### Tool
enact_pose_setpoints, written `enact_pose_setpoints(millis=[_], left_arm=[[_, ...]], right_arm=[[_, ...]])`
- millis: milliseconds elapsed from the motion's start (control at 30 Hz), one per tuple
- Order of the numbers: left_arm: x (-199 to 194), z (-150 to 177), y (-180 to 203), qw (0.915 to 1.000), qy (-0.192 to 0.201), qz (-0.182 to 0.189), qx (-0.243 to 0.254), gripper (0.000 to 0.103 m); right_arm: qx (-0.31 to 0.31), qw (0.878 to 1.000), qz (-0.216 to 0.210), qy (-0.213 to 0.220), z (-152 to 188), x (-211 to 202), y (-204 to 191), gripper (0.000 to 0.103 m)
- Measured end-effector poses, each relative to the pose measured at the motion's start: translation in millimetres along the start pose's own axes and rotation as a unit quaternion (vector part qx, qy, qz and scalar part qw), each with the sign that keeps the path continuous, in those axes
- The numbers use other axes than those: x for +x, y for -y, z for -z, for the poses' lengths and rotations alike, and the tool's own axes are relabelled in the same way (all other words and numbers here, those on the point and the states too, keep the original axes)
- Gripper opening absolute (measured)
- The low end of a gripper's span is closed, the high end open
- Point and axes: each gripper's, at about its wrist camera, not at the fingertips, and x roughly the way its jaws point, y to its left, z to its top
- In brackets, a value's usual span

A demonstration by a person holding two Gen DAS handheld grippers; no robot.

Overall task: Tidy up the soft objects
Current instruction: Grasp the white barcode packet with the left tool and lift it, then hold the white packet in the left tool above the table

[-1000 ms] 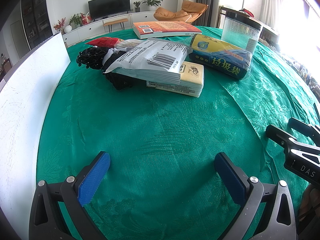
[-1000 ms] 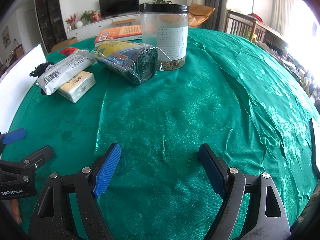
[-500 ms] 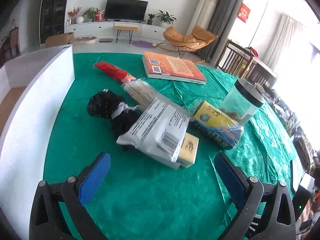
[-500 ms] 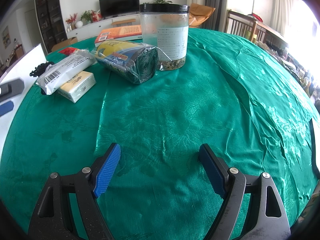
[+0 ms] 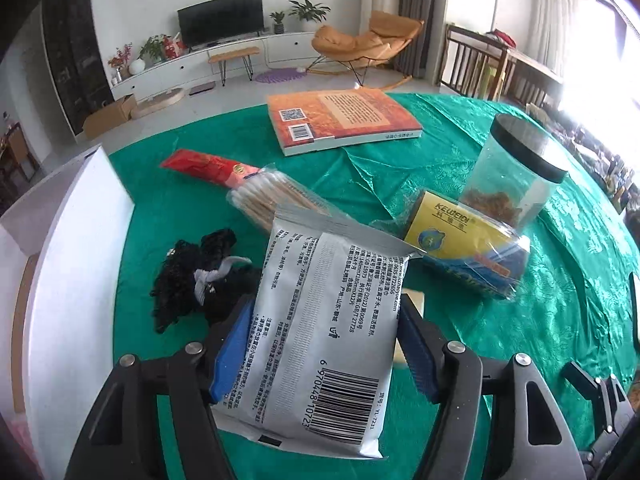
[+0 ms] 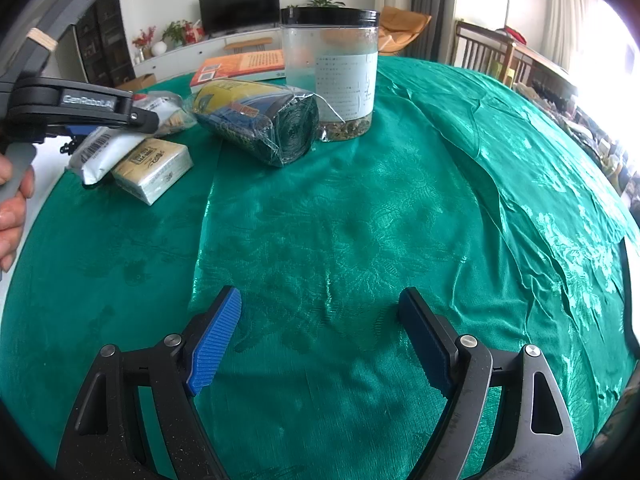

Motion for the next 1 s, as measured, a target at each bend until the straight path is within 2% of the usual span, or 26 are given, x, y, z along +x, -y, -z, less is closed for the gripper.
enact_pose_setpoints(millis=[133, 300, 333, 400, 467, 500, 533, 1000], left_arm=[[-41, 65, -21, 0.9993, -0.005, -0.017, -0.033, 0.068], [-28, 128, -43, 0.997, -0.048, -0.037, -0.047, 0.069], [-26, 134, -44, 0.9974, -0.045, -0.036, -0.043, 0.073], [-25, 137, -44, 0.9981, -0.03, -0.039, -0.036, 0.077], [-20, 138, -44, 0.9979, -0.026, -0.048, -0.036, 0.098], [-17, 139, -47, 0.9977, -0.026, -0.047, -0.042, 0.103], [-17, 140, -49, 0.9978, -0.014, -0.044, -0.047, 0.103], [-17, 138, -49, 0.9975, -0.013, -0.05, -0.047, 0.103]], right_arm=[[0.0, 1.0, 0.0, 0.0, 0, 0, 0, 0.084], [0.0, 1.0, 0.0, 0.0, 0, 0, 0, 0.084], [0.0, 1.0, 0.0, 0.0, 0, 0, 0, 0.084], [0.0, 1.0, 0.0, 0.0, 0, 0, 0, 0.084], [0.0, 1.0, 0.0, 0.0, 0, 0, 0, 0.084], [0.0, 1.0, 0.0, 0.0, 0, 0, 0, 0.084], [0.0, 1.0, 0.0, 0.0, 0, 0, 0, 0.084], [0.0, 1.0, 0.0, 0.0, 0, 1, 0, 0.084]])
